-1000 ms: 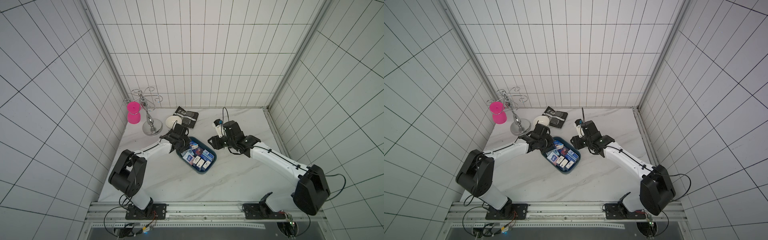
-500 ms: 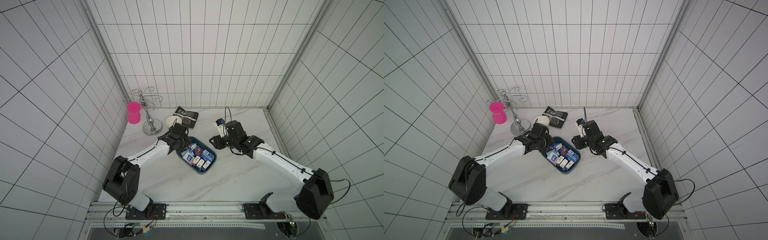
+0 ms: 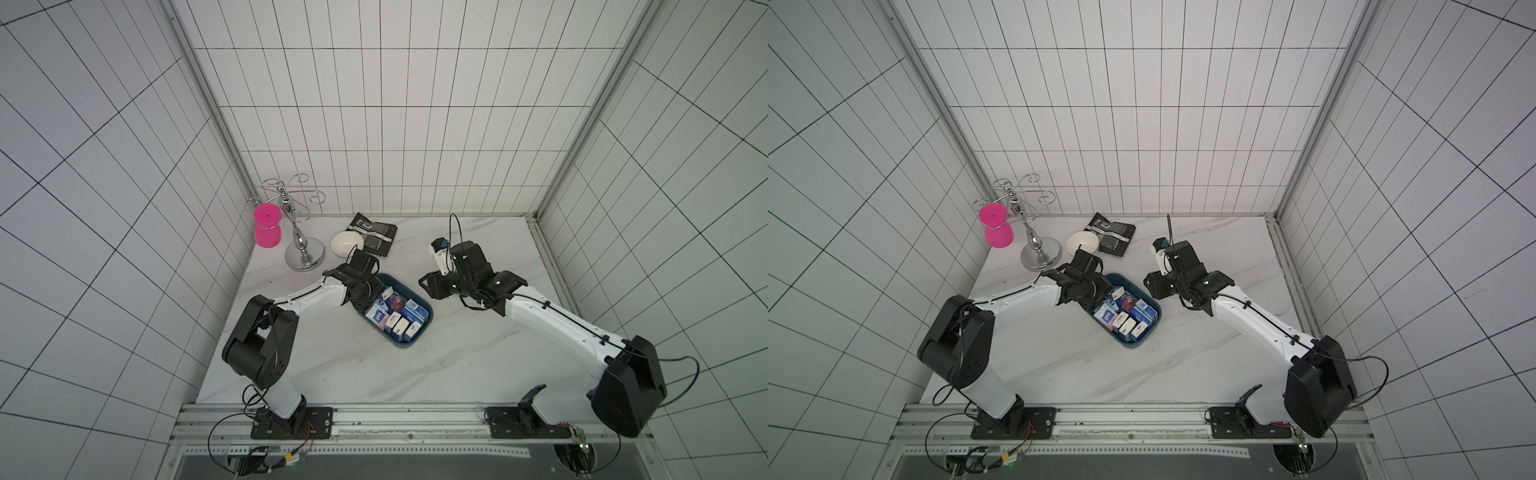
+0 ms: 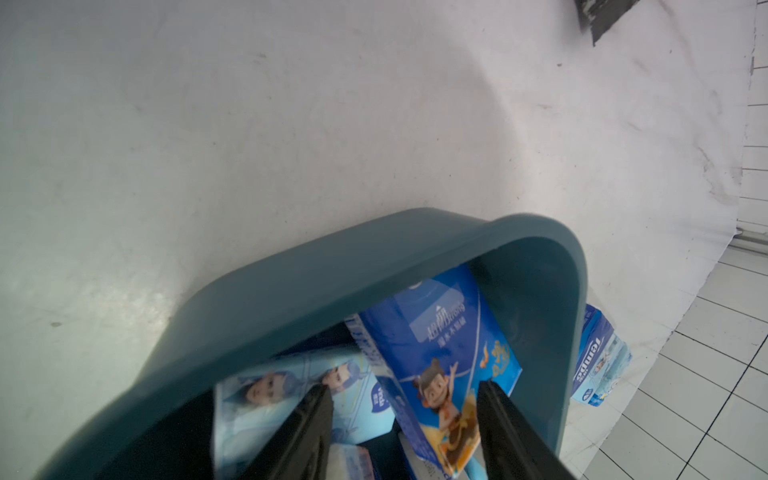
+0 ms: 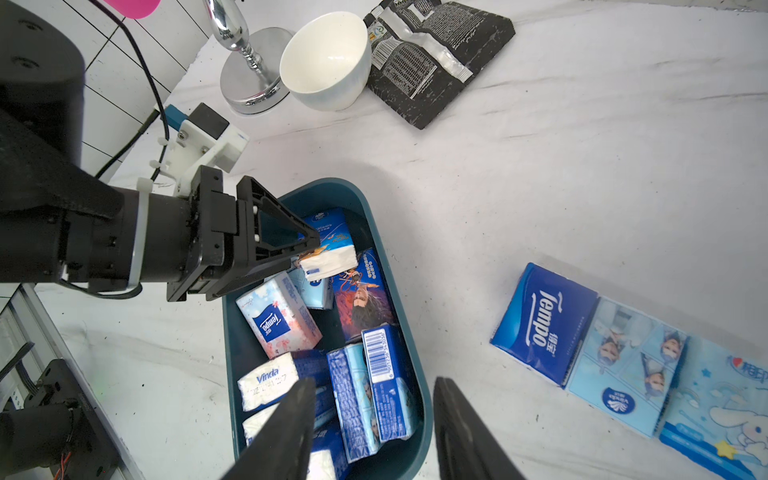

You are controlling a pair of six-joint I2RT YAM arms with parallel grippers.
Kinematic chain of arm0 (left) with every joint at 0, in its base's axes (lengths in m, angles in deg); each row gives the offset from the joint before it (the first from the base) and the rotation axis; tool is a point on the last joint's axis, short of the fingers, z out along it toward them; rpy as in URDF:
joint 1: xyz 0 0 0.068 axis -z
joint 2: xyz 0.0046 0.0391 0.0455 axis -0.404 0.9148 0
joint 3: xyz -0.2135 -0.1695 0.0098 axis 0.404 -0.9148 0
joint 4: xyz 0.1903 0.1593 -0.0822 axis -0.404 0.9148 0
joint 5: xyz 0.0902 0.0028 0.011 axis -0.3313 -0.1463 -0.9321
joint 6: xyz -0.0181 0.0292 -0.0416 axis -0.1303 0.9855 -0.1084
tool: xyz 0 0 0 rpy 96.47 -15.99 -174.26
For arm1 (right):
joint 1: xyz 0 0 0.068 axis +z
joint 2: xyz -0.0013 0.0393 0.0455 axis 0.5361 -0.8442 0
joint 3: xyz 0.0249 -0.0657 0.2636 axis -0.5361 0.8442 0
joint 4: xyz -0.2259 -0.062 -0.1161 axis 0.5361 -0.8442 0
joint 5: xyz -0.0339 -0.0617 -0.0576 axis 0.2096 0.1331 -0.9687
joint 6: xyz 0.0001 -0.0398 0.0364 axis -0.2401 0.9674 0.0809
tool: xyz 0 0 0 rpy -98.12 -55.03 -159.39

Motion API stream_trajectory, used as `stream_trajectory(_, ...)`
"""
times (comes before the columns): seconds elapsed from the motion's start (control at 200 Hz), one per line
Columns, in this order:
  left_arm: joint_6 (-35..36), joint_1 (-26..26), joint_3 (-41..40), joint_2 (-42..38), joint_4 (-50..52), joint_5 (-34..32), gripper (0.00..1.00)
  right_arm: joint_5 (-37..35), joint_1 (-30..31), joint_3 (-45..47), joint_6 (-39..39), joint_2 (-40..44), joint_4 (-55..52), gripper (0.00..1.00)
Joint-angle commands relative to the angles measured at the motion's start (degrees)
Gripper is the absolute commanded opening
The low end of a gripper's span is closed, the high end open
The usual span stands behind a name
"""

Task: Take the pocket tissues out of the storage box
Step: Pick up the pocket tissues from the storage box.

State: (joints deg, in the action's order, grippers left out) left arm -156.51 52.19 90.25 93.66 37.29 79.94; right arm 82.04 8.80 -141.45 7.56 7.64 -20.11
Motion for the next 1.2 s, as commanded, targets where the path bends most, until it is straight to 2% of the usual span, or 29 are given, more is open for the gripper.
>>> stream_trajectory(0.0, -1.2, -0.6, 0.6, 1.7, -3.9, 0.5, 0.6, -0.5, -0.4, 0.1, 0.9, -0.9, -0.3, 0.49)
stream_trajectory(0.13, -1.3, -0.8, 1.3, 3.9, -6.1, 1.1, 0.59, -0.3, -0.4, 0.1, 1.1, -1.4, -0.3, 0.49)
stream_trajectory(0.225, -1.4, -0.7, 1.7, 5.1, -6.7, 1.4, 0.53, -0.1, -0.4, 0.1, 1.3, -1.7, -0.3, 0.49)
stream_trajectory(0.425, -1.3, -0.8, 0.2, 5.1, -8.6, 2.6, 0.3, 0.0, -0.4, 0.2, 1.4, -1.9, -0.3, 0.49)
stream_trajectory(0.74, 0.0, -0.8, -1.0, 2.5, -9.7, 3.2, 0.03, -0.1, -0.4, 0.1, 1.1, -1.4, -0.8, 0.49)
stream_trajectory(1.015, 3.0, -0.2, -1.0, -3.8, -6.0, 1.0, 0.01, -1.1, -0.9, -0.3, 0.8, 0.1, -1.9, 0.49)
stream_trajectory(1.194, 7.0, 1.1, 0.5, -9.4, -1.6, -2.3, 0.01, -0.4, -5.8, 0.9, -2.6, 3.5, -2.6, 0.5)
